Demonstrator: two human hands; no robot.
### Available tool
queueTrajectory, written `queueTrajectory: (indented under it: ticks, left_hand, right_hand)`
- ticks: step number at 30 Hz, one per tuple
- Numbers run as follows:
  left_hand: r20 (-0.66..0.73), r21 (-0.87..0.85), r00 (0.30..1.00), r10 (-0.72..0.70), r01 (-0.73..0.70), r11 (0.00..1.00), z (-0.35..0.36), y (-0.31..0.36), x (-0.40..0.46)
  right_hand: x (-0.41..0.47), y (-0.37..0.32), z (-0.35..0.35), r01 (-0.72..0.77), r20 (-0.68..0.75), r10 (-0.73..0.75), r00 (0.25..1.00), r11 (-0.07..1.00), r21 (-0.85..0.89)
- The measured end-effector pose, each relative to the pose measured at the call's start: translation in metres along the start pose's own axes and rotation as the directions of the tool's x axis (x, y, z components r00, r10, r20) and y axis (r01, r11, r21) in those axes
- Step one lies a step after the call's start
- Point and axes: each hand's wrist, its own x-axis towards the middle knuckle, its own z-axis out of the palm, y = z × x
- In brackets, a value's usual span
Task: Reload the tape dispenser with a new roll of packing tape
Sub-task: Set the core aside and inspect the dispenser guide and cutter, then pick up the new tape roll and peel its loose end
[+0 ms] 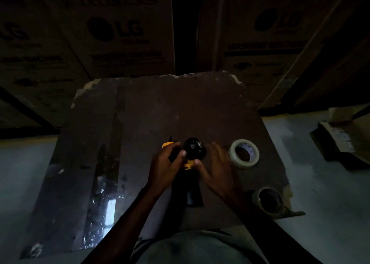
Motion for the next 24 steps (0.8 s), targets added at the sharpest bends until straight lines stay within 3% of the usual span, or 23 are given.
queueTrajectory:
  ticks: [5,14,24]
  left_hand:
    - [0.139,0.130,0.982,0.129,-0.148,0.980,0.016,0.017,0.012]
    - [0.263,0.191,0.951,0.160,-0.214,0.958,0.069,0.033,0.031]
    - [0.320,0.152,0.946,0.042,-0.095,0.984,0.143,0.042,0.024]
  right_hand:
    - [0.016,0.007,-0.023,0.035,-0.110,-0.044,0.993,0.996,-0.081]
    - [0.028,0.051,-0.051,-0.090,-0.148,0.073,0.986,0.990,-0.111]
    - [0.026,0.117,-0.065,-0.150,-0.096,0.141,0.985,0.984,-0.099]
